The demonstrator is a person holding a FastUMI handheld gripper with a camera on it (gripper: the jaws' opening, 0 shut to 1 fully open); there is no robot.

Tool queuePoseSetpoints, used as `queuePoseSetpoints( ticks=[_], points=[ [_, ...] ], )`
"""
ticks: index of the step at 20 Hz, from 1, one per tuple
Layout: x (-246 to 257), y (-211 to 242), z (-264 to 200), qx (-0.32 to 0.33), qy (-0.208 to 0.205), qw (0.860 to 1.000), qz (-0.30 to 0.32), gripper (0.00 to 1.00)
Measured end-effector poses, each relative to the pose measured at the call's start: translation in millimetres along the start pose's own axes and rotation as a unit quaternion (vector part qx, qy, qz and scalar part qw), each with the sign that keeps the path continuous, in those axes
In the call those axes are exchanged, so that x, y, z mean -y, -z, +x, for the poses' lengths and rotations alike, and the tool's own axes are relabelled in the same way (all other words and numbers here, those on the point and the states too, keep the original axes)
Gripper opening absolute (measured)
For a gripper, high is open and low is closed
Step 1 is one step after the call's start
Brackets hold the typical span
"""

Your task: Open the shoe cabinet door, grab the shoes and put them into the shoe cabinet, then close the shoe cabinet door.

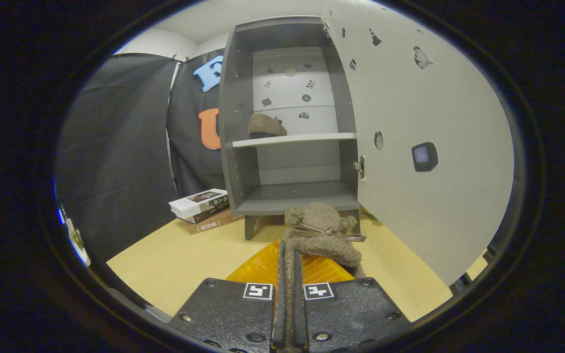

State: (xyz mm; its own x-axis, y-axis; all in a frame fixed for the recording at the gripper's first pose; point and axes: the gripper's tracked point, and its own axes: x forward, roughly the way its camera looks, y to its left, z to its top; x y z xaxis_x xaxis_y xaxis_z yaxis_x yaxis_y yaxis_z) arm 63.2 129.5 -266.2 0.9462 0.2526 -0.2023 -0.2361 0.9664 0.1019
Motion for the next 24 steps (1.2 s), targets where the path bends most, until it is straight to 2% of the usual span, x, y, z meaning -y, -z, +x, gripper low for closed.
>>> queuePoseSetpoints(
  ticks=[5,13,18,24],
  points=[
    [-3.0,-73.6,-12.4,0.026,0.001,1.000,0.005,0.10],
    [-2.8,-181.5,-15.0,0.067,0.025,0.996,-0.051,0.10],
    [-2.2,-256.0,23.4,0.089,0.048,0.992,-0.074,0.10],
    [18.2,-314.9,107.7,0.094,0.083,0.989,-0.081,0.10]
  ],
)
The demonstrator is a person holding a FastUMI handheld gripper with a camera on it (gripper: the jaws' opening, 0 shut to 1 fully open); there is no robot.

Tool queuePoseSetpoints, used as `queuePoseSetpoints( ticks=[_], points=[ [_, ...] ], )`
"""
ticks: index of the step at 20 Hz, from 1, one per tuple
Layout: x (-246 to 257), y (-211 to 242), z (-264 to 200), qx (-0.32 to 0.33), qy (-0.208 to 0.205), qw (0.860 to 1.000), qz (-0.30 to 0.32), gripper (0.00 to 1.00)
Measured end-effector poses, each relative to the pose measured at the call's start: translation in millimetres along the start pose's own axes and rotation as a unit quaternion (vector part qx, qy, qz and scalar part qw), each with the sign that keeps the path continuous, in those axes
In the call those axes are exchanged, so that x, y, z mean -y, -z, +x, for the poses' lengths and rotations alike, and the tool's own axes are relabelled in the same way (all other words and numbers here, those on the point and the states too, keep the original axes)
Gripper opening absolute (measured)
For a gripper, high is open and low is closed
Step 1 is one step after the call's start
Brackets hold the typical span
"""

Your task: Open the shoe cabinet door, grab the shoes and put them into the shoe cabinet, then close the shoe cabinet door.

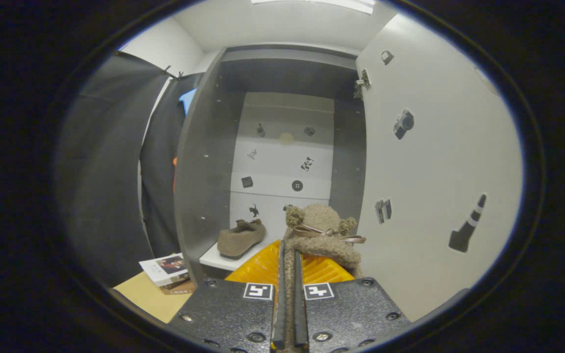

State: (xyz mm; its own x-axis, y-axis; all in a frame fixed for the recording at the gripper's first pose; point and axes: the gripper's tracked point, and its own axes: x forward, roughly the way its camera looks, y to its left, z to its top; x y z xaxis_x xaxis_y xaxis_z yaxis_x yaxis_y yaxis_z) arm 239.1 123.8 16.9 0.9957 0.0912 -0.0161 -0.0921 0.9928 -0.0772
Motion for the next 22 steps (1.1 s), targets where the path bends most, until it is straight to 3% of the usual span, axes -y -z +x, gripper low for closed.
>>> queuePoseSetpoints(
  ticks=[10,18,20,22],
  points=[
    [-8.4,8.5,157.7,-0.031,0.014,0.994,-0.102,0.10],
    [-21.8,69.7,251.5,-0.092,-0.011,0.984,-0.151,0.10],
    [-18.3,94.8,263.2,-0.134,-0.011,0.980,-0.144,0.10],
    [-17.7,95.5,269.9,-0.146,-0.013,0.985,-0.095,0.10]
  ],
)
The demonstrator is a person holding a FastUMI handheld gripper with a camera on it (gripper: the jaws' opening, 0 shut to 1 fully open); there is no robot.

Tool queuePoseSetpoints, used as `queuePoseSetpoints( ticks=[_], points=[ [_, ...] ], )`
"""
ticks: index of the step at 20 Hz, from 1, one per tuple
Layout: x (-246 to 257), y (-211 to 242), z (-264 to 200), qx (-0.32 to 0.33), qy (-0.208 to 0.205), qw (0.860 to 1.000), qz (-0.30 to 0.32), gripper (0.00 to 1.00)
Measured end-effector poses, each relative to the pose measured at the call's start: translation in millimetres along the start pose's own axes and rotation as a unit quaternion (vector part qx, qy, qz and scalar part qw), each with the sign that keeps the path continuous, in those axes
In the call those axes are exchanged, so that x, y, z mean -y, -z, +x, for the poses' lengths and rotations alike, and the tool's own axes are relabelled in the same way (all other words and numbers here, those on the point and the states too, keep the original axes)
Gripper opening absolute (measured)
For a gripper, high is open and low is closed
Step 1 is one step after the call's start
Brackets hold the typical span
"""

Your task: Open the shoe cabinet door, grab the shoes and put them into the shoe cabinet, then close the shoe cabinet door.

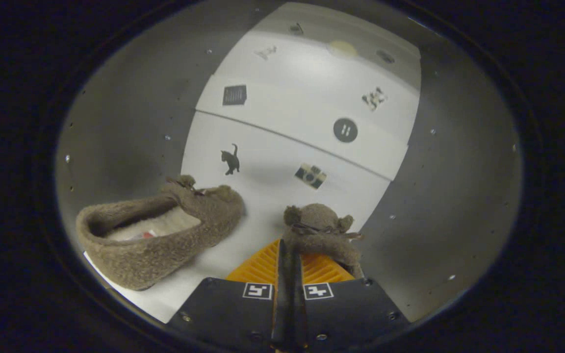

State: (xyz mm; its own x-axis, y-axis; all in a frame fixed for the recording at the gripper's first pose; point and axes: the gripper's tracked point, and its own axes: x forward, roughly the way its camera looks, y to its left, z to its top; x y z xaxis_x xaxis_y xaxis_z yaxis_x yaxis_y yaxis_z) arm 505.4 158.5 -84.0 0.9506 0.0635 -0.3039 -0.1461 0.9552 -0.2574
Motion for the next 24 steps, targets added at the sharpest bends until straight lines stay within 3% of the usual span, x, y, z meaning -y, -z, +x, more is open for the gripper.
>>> queuePoseSetpoints(
  ticks=[4,8,9,13,15,19,23,24],
  points=[
    [0.0,2.9,7.1,-0.031,-0.028,0.995,0.088,0.12],
    [16.8,-6.1,-2.4,-0.037,-0.012,0.997,0.068,0.23],
    [20.6,-6.1,-7.0,-0.048,-0.008,0.996,0.070,0.37],
    [6.0,-3.6,-34.0,-0.070,-0.042,0.994,0.072,0.41],
    [6.1,-12.1,-55.1,-0.053,-0.042,0.995,0.071,0.51],
    [15.6,-31.2,-112.8,-0.004,-0.030,0.998,0.050,0.57],
    [22.2,-55.5,-195.4,0.060,-0.028,0.996,0.052,0.83],
    [21.4,-61.0,-219.0,0.078,-0.034,0.995,0.052,0.83]
  ],
)
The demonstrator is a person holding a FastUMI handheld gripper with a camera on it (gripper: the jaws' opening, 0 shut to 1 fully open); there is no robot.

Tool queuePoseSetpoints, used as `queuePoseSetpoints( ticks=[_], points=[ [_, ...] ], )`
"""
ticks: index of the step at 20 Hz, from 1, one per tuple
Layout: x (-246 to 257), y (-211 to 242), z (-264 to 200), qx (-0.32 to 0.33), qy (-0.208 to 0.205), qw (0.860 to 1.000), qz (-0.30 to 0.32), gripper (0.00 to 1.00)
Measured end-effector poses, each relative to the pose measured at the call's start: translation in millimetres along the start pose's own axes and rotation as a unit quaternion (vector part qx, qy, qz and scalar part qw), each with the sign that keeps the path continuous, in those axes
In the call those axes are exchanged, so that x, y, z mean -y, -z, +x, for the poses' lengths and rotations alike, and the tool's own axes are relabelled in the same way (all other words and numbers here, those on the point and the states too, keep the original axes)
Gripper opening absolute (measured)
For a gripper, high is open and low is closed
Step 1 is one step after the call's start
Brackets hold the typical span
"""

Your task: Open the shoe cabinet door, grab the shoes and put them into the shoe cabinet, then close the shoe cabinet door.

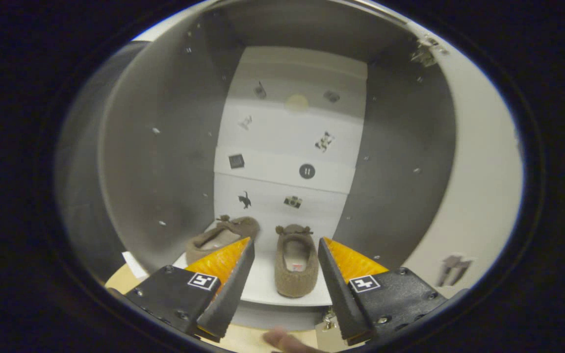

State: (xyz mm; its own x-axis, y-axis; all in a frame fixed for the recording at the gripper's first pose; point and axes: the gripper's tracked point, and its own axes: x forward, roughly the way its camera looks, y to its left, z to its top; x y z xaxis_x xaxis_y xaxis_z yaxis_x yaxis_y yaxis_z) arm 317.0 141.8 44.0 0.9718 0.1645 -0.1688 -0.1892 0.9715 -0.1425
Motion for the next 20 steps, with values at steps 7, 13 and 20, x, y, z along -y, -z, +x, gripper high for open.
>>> queuePoseSetpoints(
  ticks=[7,13,20],
  points=[
    [-10.3,-14.7,-153.0,0.056,-0.013,0.998,0.019,1.00],
    [-10.6,27.0,-262.1,0.049,-0.015,0.999,0.010,1.00],
    [25.1,60.2,-377.0,0.055,-0.026,0.998,-0.009,1.00]
  ],
)
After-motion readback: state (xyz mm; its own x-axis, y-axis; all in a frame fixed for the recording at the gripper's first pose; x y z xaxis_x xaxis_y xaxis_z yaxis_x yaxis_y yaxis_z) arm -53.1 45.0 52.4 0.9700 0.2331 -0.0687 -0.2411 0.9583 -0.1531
